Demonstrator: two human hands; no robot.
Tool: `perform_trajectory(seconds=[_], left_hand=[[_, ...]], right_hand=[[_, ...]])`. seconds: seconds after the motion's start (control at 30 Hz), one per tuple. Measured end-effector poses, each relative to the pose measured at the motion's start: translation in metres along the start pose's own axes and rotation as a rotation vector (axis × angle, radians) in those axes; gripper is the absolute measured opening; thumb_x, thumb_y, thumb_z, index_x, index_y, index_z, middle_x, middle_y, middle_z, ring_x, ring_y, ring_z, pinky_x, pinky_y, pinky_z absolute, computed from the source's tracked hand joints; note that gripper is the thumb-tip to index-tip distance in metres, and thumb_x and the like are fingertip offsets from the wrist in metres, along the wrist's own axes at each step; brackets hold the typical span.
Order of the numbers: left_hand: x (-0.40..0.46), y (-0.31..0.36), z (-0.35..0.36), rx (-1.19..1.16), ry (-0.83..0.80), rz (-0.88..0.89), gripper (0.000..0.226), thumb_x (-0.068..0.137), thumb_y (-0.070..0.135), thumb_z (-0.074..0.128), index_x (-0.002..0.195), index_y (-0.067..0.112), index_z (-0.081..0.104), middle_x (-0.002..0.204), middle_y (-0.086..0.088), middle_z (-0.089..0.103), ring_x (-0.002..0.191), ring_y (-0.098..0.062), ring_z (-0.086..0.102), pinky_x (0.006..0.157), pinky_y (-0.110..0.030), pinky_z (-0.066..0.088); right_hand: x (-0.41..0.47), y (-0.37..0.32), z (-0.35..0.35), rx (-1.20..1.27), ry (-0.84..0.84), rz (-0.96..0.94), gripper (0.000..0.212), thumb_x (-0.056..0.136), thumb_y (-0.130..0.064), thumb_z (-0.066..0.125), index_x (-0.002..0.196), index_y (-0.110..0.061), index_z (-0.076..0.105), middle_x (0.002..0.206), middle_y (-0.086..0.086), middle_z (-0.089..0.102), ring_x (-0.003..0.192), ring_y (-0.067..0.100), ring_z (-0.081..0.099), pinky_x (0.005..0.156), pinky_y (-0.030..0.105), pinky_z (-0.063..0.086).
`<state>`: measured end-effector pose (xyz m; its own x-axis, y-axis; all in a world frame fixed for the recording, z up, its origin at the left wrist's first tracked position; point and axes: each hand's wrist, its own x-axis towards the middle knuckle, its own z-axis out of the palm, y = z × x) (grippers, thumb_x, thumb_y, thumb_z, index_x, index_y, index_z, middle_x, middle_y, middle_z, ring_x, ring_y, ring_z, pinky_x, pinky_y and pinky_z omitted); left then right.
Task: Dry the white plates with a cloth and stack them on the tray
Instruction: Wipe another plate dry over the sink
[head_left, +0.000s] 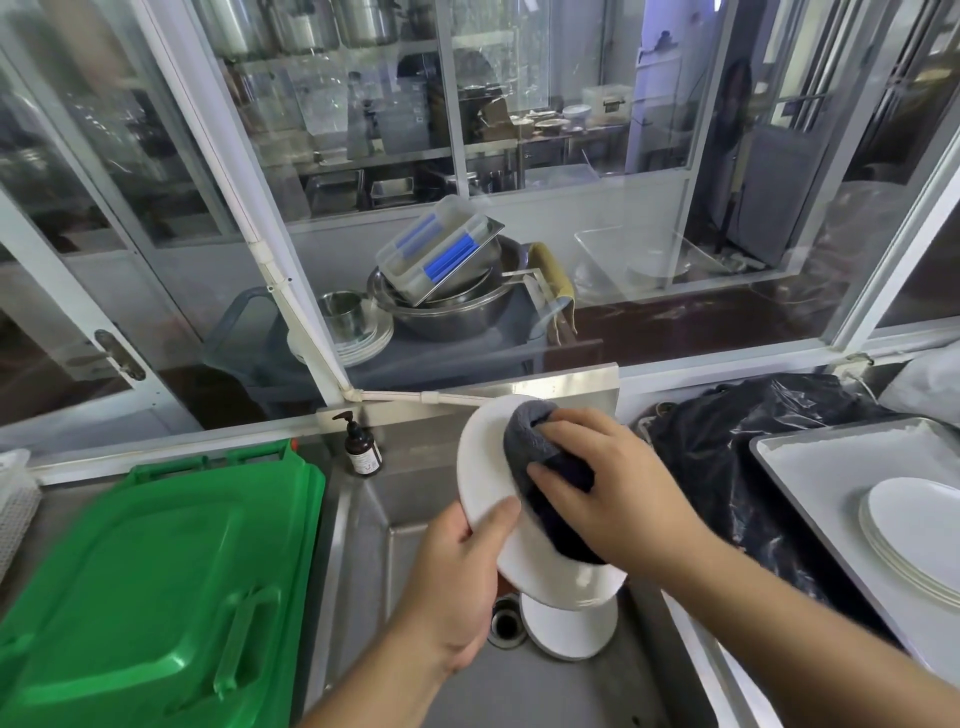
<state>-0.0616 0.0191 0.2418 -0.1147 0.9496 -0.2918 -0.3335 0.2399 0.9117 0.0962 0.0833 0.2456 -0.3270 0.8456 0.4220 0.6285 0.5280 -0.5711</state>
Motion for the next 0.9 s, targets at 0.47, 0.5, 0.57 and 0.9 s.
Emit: perform_trajectory(seconds=[0.47, 0.5, 0.57, 0.9], left_hand=[[0.005, 0.006, -0.003, -0.069, 0.113, 0.099, 0.017, 0.103, 0.008, 0.056, 0.106, 0.013, 0.071, 0.099, -0.007, 0.081, 0.085, -0.015, 0.076, 0.071, -0.034, 0.062], [0.006, 0.006, -0.003, -0.073, 0.113, 0.092, 0.018, 0.103, 0.008, 0.055, 0.107, 0.013, 0.071, 0.099, -0.007, 0.081, 0.085, -0.016, 0.076, 0.071, -0.034, 0.062], [0.006, 0.003, -0.001, -0.077, 0.095, 0.069, 0.020, 0.104, 0.008, 0.053, 0.108, 0.012, 0.072, 0.101, -0.010, 0.080, 0.089, -0.020, 0.076, 0.076, -0.038, 0.061], [-0.010, -0.014, 0.013, -0.097, -0.049, -0.002, 0.023, 0.100, 0.008, 0.056, 0.113, 0.009, 0.075, 0.108, -0.018, 0.078, 0.095, -0.028, 0.077, 0.072, -0.035, 0.062]], right_hand=[[-0.018, 0.018, 0.001, -0.060, -0.015, 0.165, 0.020, 0.085, -0.031, 0.071, 0.098, -0.016, 0.069, 0.105, -0.012, 0.060, 0.089, 0.013, 0.060, 0.075, 0.038, 0.056], [-0.023, 0.015, 0.001, -0.038, -0.031, 0.132, 0.020, 0.084, -0.033, 0.070, 0.095, -0.017, 0.069, 0.103, -0.015, 0.060, 0.087, 0.009, 0.060, 0.074, 0.036, 0.056], [-0.030, 0.008, 0.000, 0.034, -0.059, 0.086, 0.021, 0.082, -0.037, 0.067, 0.095, -0.022, 0.071, 0.102, -0.020, 0.061, 0.092, 0.004, 0.061, 0.078, 0.030, 0.054], [0.024, 0.001, -0.021, 0.057, -0.067, -0.120, 0.023, 0.091, -0.036, 0.065, 0.107, -0.022, 0.073, 0.112, -0.015, 0.062, 0.102, 0.004, 0.059, 0.089, 0.015, 0.044]])
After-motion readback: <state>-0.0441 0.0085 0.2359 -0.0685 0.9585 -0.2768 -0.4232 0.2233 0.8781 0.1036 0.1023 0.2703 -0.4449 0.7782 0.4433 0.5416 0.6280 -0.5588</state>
